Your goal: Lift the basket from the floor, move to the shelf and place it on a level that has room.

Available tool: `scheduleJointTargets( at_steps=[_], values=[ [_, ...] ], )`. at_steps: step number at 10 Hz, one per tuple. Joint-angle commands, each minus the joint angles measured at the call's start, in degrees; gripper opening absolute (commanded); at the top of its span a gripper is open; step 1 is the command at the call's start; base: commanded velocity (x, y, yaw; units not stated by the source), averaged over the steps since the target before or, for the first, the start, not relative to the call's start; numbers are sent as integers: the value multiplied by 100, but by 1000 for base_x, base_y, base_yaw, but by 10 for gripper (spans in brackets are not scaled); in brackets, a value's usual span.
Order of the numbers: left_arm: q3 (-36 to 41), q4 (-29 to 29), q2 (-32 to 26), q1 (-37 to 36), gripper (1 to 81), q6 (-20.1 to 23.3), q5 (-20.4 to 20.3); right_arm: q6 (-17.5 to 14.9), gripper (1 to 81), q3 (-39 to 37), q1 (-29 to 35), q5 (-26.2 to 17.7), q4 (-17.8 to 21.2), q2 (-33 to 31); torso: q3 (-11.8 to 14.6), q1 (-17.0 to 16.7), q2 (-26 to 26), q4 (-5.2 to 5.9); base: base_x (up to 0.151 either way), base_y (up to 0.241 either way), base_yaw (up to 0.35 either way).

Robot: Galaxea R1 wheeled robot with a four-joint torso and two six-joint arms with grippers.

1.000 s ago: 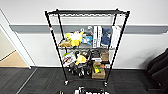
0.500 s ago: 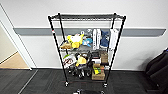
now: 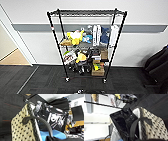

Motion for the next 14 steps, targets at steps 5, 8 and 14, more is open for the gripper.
scheduleJointTargets(
  at_steps=[5, 8, 14],
  values=[
    [353, -83, -102, -557, 10, 39, 324, 34, 10, 278, 452, -169, -233, -60, 900, -149, 252, 0, 0, 0, 0],
    [353, -83, -93, -549, 10, 108, 324, 34, 10, 296, 452, -169, -233, -60, 920, -166, 252, 0, 0, 0, 0],
    [353, -83, -102, -549, 10, 189, 324, 25, 10, 234, 390, -169, -277, -42, 1126, -175, 247, 0, 14, 0, 0]
  ],
)
